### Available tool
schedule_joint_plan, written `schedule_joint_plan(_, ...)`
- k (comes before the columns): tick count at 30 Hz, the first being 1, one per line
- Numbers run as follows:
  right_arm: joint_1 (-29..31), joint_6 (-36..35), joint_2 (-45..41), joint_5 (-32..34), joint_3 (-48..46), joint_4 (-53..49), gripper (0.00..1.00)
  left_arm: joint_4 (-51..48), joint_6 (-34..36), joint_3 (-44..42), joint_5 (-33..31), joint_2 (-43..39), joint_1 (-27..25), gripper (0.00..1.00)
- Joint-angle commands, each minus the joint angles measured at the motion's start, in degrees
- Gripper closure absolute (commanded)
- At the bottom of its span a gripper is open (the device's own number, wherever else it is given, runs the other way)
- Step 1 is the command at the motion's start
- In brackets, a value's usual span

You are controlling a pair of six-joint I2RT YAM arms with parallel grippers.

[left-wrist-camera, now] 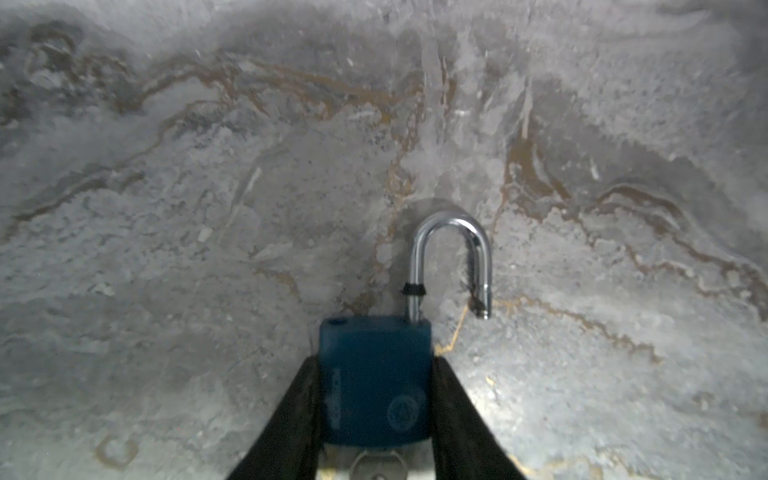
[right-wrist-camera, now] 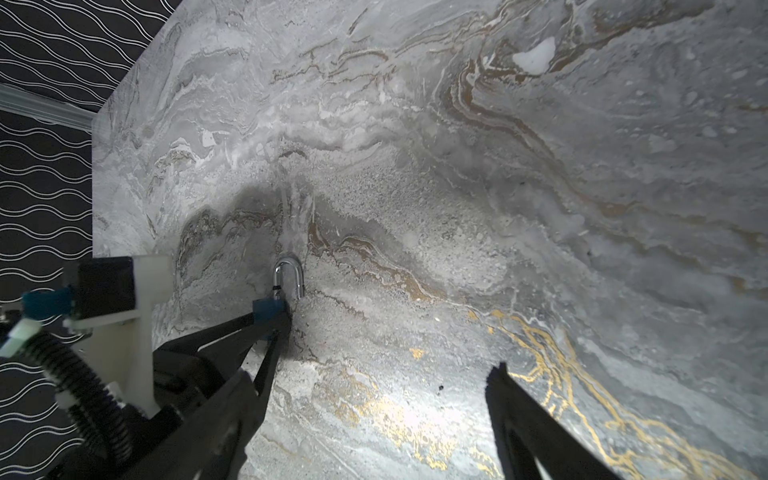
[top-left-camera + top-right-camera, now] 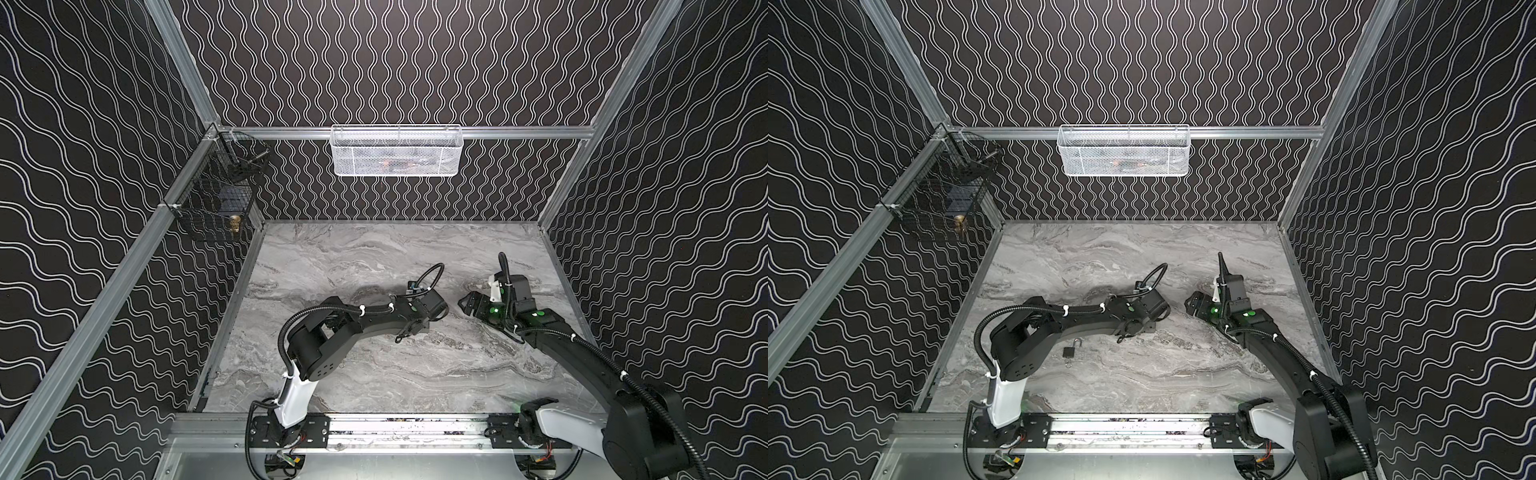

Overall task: Unlock with the key
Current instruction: 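Lower the blue padlock with the key onto the table with the left gripper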

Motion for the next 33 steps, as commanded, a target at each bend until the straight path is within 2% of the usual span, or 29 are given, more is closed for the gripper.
schedule_joint_plan(1, -0.19, -0.13, 0.15, -0.76, 0.05, 1.51, 0.11, -0.54, -1.66, -0.07, 0.91, 0.16, 0.4, 0.93)
schedule_joint_plan(8, -0.51, 0.24, 1.02, -1.93, 0.43, 2.04, 0.12, 0.99, -2.35, -1.72, 2.55, -0.95, 0.71, 0.77)
schedule_joint_plan(11, -0.63, 0.33, 1.25, -2.21, 0.66, 2.13, 0.12, 2.03, -2.48, -2.61, 3.26, -1.76, 0.84, 0.67)
schedule_joint_plan(14, -0.65, 0.46, 1.13, -2.13, 0.61, 2.17, 0.12, 3.73, -2.72, -3.97, 3.89, -2.93, 1.01, 0.53)
schedule_joint_plan(18, -0.81, 0.51, 1.03, -2.21, 0.44, 2.12, 0.12, 4.02, -3.14, -4.12, 4.89, -3.58, 1.1, 0.46)
schedule_joint_plan(27, -1.25, 0.25, -0.28, -1.5, 0.44, 1.51, 0.12, 4.47, -4.21, -5.17, 5.7, -6.4, 1.19, 0.17)
schedule_joint_plan(33, -1.43, -0.43, -1.36, 0.69, 1.64, 0.05, 0.12, 5.97, -4.49, -7.5, 5.72, -10.79, 1.97, 0.05)
